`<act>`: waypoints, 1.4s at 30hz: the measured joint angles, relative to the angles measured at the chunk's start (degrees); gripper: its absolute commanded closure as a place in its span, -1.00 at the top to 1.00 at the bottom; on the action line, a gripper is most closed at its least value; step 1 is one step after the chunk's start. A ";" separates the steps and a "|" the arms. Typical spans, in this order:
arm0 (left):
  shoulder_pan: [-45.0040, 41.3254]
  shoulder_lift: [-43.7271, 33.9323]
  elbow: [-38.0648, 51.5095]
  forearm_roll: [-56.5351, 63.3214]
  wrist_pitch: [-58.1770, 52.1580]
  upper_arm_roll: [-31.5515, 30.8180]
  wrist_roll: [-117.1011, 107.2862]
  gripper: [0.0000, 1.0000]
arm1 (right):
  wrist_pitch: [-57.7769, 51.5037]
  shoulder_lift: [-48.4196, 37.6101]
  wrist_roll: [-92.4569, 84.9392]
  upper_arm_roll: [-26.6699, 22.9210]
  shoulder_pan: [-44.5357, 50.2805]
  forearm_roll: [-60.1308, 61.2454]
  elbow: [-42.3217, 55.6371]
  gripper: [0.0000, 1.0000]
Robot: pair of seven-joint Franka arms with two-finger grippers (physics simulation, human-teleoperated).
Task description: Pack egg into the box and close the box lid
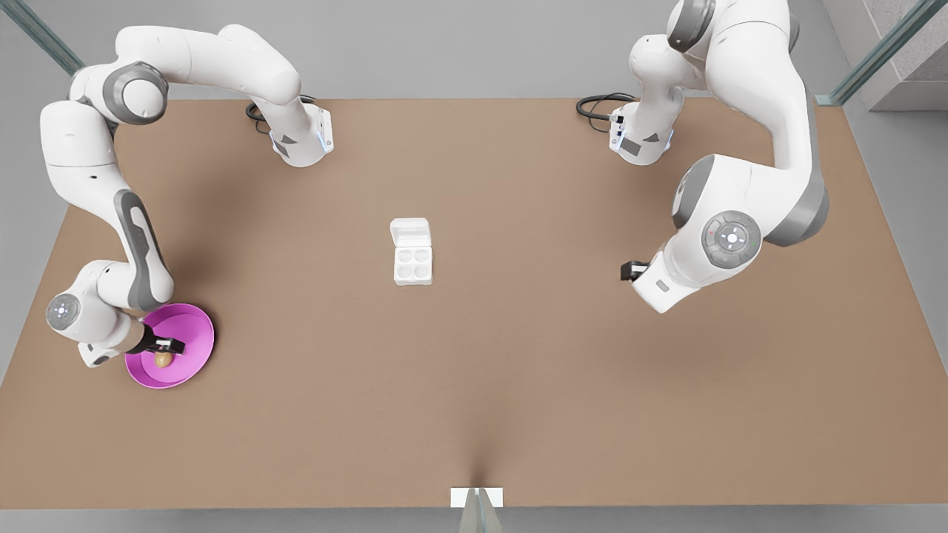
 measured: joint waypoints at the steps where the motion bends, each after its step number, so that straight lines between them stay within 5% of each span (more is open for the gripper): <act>1: 0.04 -0.10 -0.01 0.00 -0.03 0.00 0.00 1.00 | 0.01 -0.04 0.07 0.00 -0.06 -0.02 -0.01 0.72; 21: -0.71 -0.99 -0.15 0.17 -1.07 -0.60 -0.24 1.00 | -0.84 0.87 0.69 -0.14 0.39 0.03 3.28 0.53; 31: -0.64 -0.91 -0.17 0.19 -0.96 -0.59 -0.41 1.00 | -1.04 -1.25 0.20 -0.17 0.41 0.67 1.13 -0.30; 37: -0.66 -0.97 -0.07 0.19 -1.02 -0.61 -0.48 1.00 | -3.67 -7.31 -0.28 0.35 4.67 3.00 -1.21 -0.30; 39: -0.70 -1.64 -0.28 0.17 -1.23 -0.70 -0.52 1.00 | -5.36 -10.13 0.43 -4.55 15.22 7.52 -1.12 -0.30; 42: -1.01 -1.90 -0.28 0.15 -1.48 -0.94 -0.58 1.00 | -7.55 -10.19 2.13 -29.45 51.53 22.72 3.00 -0.30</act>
